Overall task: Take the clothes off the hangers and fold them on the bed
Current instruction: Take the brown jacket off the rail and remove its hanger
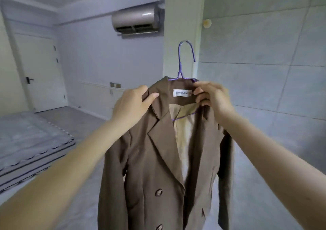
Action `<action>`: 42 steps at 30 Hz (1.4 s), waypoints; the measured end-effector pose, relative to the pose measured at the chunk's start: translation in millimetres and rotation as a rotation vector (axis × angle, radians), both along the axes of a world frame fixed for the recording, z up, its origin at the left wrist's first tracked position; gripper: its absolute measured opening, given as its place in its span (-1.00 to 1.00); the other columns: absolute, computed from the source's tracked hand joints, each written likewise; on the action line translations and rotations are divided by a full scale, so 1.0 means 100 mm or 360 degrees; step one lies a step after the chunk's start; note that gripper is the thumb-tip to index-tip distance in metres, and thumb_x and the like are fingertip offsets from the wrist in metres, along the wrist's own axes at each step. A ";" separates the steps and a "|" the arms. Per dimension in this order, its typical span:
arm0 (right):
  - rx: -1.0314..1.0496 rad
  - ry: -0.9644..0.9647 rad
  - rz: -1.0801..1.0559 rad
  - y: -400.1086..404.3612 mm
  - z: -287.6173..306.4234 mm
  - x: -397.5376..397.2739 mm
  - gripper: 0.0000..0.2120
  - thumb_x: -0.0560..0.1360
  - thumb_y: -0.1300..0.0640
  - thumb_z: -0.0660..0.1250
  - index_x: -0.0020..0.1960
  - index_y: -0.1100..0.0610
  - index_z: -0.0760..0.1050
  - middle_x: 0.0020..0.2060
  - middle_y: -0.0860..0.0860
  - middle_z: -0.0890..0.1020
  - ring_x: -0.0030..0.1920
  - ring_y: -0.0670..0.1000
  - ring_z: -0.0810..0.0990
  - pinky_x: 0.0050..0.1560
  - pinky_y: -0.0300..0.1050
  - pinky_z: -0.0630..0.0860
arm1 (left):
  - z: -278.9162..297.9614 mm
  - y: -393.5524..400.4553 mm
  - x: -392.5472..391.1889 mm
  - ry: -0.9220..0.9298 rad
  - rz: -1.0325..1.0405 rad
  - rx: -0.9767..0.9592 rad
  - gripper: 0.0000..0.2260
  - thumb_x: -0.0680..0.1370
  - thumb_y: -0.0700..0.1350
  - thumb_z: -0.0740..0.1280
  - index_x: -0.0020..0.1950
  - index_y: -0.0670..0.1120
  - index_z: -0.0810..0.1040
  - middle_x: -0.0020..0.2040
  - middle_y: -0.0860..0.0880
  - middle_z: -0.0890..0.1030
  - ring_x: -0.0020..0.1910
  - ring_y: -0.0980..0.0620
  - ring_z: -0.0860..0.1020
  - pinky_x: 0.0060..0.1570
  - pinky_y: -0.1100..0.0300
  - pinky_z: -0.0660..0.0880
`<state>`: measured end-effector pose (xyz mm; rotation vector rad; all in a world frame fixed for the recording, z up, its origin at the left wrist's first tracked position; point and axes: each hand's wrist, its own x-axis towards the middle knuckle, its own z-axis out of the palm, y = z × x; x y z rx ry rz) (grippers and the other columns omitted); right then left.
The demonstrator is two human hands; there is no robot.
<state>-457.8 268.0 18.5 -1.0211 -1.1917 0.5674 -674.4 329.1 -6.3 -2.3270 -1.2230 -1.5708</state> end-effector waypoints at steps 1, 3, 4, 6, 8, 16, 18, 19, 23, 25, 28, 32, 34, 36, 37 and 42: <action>0.0045 -0.0008 -0.0035 0.14 -0.03 -0.12 -0.88 0.48 0.25 0.25 -0.20 0.13 0.52 -0.43 -0.03 0.53 -0.48 -0.08 0.45 -0.43 -0.26 0.31 | -0.02 0.07 -0.19 -0.0003 0.0062 0.0004 -0.58 0.53 0.15 0.28 -0.29 -0.17 0.33 -0.44 -0.12 0.38 -0.37 -0.15 0.40 -0.35 0.06 0.35; 0.0147 -0.0072 -0.0103 0.48 -0.11 -0.41 -0.80 0.51 0.24 0.30 -0.27 0.08 0.39 -0.42 -0.04 0.45 -0.43 -0.09 0.42 -0.37 -0.27 0.33 | -0.05 0.22 -0.56 -0.0027 0.0190 0.0016 -0.58 0.53 0.12 0.30 -0.37 -0.10 0.27 -0.49 -0.05 0.34 -0.44 -0.05 0.34 -0.39 0.09 0.26; 0.0211 -0.0153 -0.0151 0.63 -0.14 -0.56 -0.79 0.49 0.19 0.34 -0.26 0.05 0.36 -0.37 -0.04 0.46 -0.36 -0.09 0.43 -0.28 -0.28 0.36 | -0.05 0.27 -0.72 -0.0034 0.0237 0.0020 -0.57 0.53 0.09 0.31 -0.40 -0.05 0.21 -0.50 0.00 0.30 -0.47 -0.01 0.31 -0.38 0.12 0.22; 0.0278 -0.0416 -0.0238 1.03 -0.25 -0.87 -0.82 0.44 0.04 0.40 -0.14 0.01 0.38 -0.14 -0.05 0.51 -0.12 -0.09 0.50 -0.04 -0.22 0.41 | -0.08 0.43 -1.06 -0.0032 0.0341 0.0017 -0.60 0.53 0.08 0.32 -0.38 -0.04 0.24 -0.50 0.04 0.31 -0.44 -0.05 0.36 -0.36 0.13 0.26; 0.0246 -0.0759 -0.0338 1.39 -0.32 -1.15 -0.60 0.40 -0.13 0.41 0.12 0.03 0.42 0.09 -0.04 0.45 0.15 -0.05 0.42 0.22 -0.13 0.33 | -0.11 0.61 -1.34 0.0004 0.0426 0.0020 -0.61 0.52 0.12 0.30 -0.30 -0.16 0.36 -0.46 -0.04 0.39 -0.38 -0.13 0.45 -0.33 0.08 0.38; 0.0200 -0.0949 0.0225 2.95 -0.42 -2.16 -0.57 0.55 -0.11 0.21 -0.38 0.09 0.21 -0.47 -0.03 0.35 -0.32 0.01 0.37 -0.27 -0.04 0.26 | -0.11 1.62 -2.36 0.0287 0.0784 -0.0093 -0.60 0.51 0.20 0.24 -0.36 -0.07 0.40 -0.44 0.02 0.46 -0.40 0.05 0.46 -0.27 0.20 0.34; 0.0106 -0.0904 0.0439 3.31 -0.45 -2.39 -0.55 0.55 -0.07 0.23 -0.43 0.08 0.19 -0.49 -0.05 0.30 -0.39 -0.09 0.32 -0.30 -0.10 0.23 | -0.10 1.86 -2.56 0.0365 0.0888 -0.0178 -0.61 0.50 0.22 0.23 -0.41 0.02 0.31 -0.47 0.07 0.41 -0.43 0.13 0.40 -0.33 0.26 0.31; 0.0063 -0.0865 0.0565 3.56 -0.48 -2.58 -0.54 0.55 -0.05 0.24 -0.44 0.07 0.19 -0.49 -0.06 0.28 -0.42 -0.14 0.29 -0.32 -0.14 0.22 | -0.11 2.01 -2.72 0.0398 0.0967 -0.0222 -0.60 0.50 0.23 0.22 -0.41 0.03 0.28 -0.47 0.09 0.40 -0.43 0.15 0.38 -0.35 0.28 0.28; -0.0025 -0.0844 0.0845 4.08 -0.58 -3.20 -0.48 0.55 -0.01 0.27 -0.55 0.11 0.34 -0.57 -0.11 0.37 -0.48 -0.19 0.34 -0.33 -0.25 0.27 | -0.27 2.27 -3.24 0.0406 0.1222 -0.0309 -0.62 0.49 0.22 0.27 -0.40 0.04 0.30 -0.39 0.03 0.47 -0.32 0.01 0.44 -0.30 0.16 0.27; -0.0021 -0.0870 0.0918 4.23 -0.61 -3.49 -0.48 0.56 0.02 0.26 -0.58 -0.08 0.49 -0.64 -0.21 0.43 -0.51 -0.27 0.39 -0.40 -0.35 0.25 | -0.34 2.34 -3.52 0.0404 0.1299 -0.0322 -0.62 0.47 0.25 0.29 -0.40 0.09 0.26 -0.36 -0.03 0.51 -0.26 -0.07 0.50 -0.28 0.14 0.31; 0.0009 -0.0826 0.0964 4.48 -0.58 -3.88 -0.48 0.55 0.00 0.28 -0.60 -0.08 0.46 -0.62 -0.22 0.46 -0.47 -0.27 0.43 -0.39 -0.34 0.25 | -0.36 2.54 -3.96 0.0481 0.1334 -0.0310 -0.64 0.41 0.38 0.13 -0.34 0.12 0.32 -0.33 -0.01 0.54 -0.26 -0.08 0.55 -0.26 0.11 0.43; 0.0077 -0.0821 0.0936 4.94 -0.55 -4.24 -0.68 0.54 -0.09 0.25 -0.35 -0.01 0.47 -0.38 -0.14 0.53 -0.31 -0.18 0.47 -0.33 -0.28 0.30 | -0.39 2.93 -4.34 0.0459 0.1266 -0.0209 -0.59 0.46 0.27 0.16 -0.05 -0.04 0.58 -0.13 0.02 0.58 -0.14 -0.01 0.55 -0.17 0.13 0.45; 0.0101 -0.0829 0.0895 5.22 -0.57 -4.41 -0.69 0.54 -0.10 0.25 -0.30 0.04 0.50 -0.37 -0.11 0.54 -0.32 -0.18 0.46 -0.34 -0.29 0.30 | -0.43 3.19 -4.52 0.0391 0.1306 -0.0192 -0.66 0.48 0.18 0.28 0.06 -0.03 0.59 -0.01 0.00 0.56 -0.04 0.00 0.54 -0.11 0.09 0.49; 0.0109 -0.0832 0.0817 5.48 -0.63 -4.54 -0.61 0.53 -0.07 0.27 -0.42 0.03 0.40 -0.45 -0.10 0.46 -0.38 -0.16 0.40 -0.37 -0.27 0.25 | -0.51 3.46 -4.69 0.0361 0.1406 -0.0188 -0.77 0.49 0.02 0.38 0.10 -0.03 0.59 0.10 -0.02 0.52 0.05 -0.02 0.53 -0.12 0.07 0.51; 0.0100 -0.0837 0.0784 5.63 -0.67 -4.60 -0.58 0.53 -0.07 0.28 -0.46 0.02 0.33 -0.48 -0.10 0.42 -0.40 -0.14 0.37 -0.38 -0.25 0.23 | -0.55 3.60 -4.79 0.0365 0.1455 -0.0203 -0.77 0.49 -0.04 0.40 0.12 -0.04 0.59 0.13 -0.03 0.51 0.09 -0.03 0.52 -0.13 0.08 0.51; 0.0018 -0.0939 0.0621 6.60 -0.89 -5.04 -0.55 0.53 -0.12 0.26 -0.48 0.02 0.35 -0.46 -0.07 0.46 -0.36 -0.09 0.40 -0.36 -0.15 0.27 | -0.78 4.64 -5.28 0.0262 0.1382 -0.0259 -0.75 0.51 0.02 0.35 0.15 -0.02 0.56 0.15 0.00 0.50 0.06 -0.02 0.52 -0.07 0.10 0.49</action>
